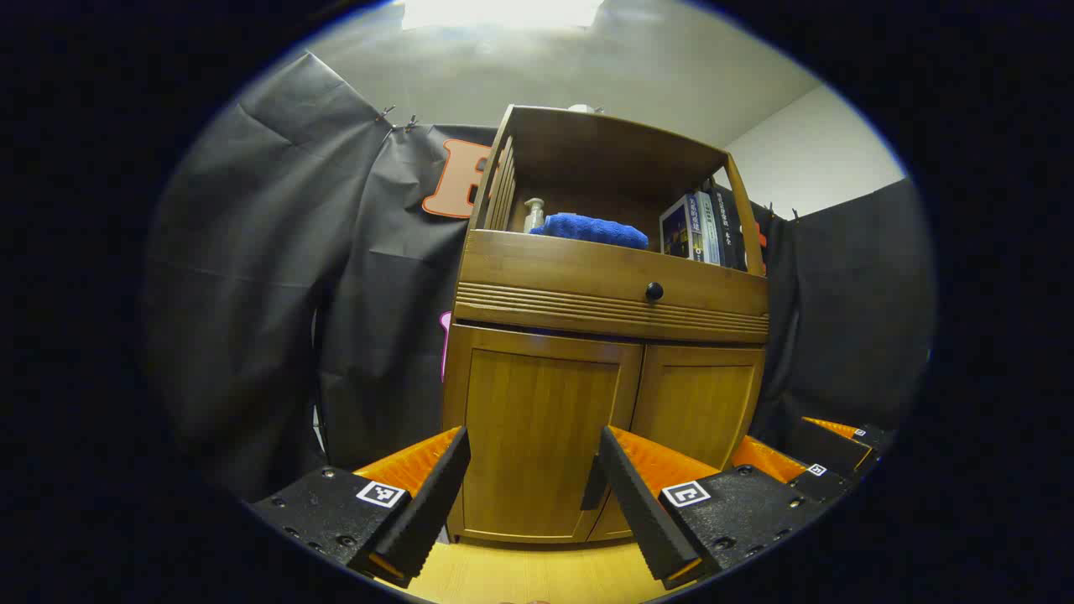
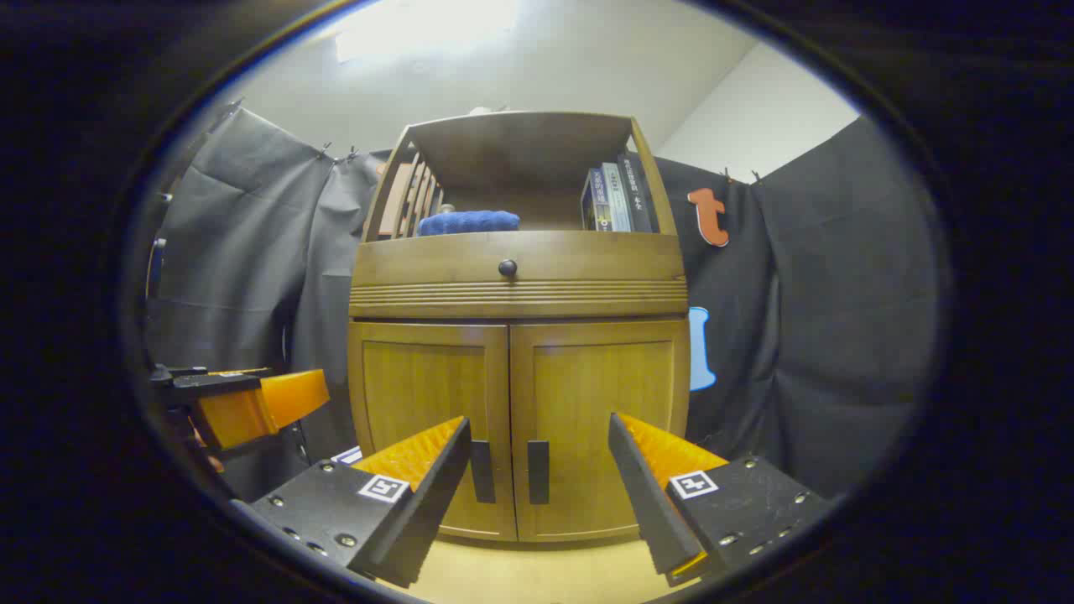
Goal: Open the right door of the double-door shoe cabinet with the right hand, and open the left door with the left hand.
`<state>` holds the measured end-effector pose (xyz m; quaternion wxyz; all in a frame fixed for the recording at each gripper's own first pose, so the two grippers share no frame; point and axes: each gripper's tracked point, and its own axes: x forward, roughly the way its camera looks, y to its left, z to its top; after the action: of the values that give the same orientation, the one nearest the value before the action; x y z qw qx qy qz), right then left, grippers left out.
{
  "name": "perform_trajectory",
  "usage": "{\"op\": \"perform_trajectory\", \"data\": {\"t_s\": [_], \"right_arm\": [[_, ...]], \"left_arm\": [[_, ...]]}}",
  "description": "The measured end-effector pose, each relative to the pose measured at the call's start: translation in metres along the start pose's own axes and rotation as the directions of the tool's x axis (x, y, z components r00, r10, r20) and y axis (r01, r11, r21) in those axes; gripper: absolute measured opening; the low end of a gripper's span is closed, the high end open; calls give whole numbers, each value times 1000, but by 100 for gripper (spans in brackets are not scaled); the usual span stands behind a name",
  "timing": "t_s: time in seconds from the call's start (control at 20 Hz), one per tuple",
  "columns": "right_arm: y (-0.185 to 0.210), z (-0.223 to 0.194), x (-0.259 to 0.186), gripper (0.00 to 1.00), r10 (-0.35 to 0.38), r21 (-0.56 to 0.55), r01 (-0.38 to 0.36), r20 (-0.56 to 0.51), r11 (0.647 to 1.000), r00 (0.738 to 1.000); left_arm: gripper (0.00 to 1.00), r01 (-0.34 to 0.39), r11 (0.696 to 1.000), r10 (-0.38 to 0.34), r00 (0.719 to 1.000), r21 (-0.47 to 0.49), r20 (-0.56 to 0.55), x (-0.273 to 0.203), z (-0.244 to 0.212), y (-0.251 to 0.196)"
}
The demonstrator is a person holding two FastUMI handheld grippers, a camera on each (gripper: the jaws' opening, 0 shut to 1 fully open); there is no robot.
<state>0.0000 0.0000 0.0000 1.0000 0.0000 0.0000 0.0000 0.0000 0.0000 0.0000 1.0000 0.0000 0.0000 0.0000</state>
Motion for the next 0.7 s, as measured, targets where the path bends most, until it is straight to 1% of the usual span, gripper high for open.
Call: {"op": "perform_trajectory", "data": {"t_s": [0.05, 0.35, 0.4, 0.45, 0.5, 0.55, 0.6, 0.7], "right_arm": [[2, 1, 1, 97, 6, -2, -6, 5, 1000, 1000], [4, 1, 1, 99, 18, -15, -18, 7, 1000, 1000], [4, 2, 1, 96, 21, -20, -21, 8, 1000, 1000], [5, 1, 1, 96, 24, -24, -24, 6, 999, 1000], [6, 1, 1, 96, 27, -24, -27, 5, 999, 1000], [7, 0, 1, 96, 30, -23, -30, 1, 999, 1000], [7, 0, 1, 97, 31, -22, -31, -1, 999, 1000], [5, -3, 2, 96, 31, -23, -31, -8, 999, 1000]], "left_arm": [[95, -5, 1000, 5, 1000, 3, 5, 0, 1, 1], [95, -19, 1000, 19, 1000, 2, 10, -1, 1, 2], [95, -19, 1000, 19, 1000, 1, 8, -2, 1, 1], [92, -19, 1000, 19, 1000, 0, 3, -2, -1, 0], [92, -19, 1000, 19, 1000, 1, -1, -3, -1, 0], [95, -19, 1000, 19, 1000, 3, -3, -3, -3, 0], [95, -21, 1000, 21, 1000, 5, -4, -3, -3, 0], [95, -23, 1000, 23, 1000, 8, 0, -3, -2, 0]]}}
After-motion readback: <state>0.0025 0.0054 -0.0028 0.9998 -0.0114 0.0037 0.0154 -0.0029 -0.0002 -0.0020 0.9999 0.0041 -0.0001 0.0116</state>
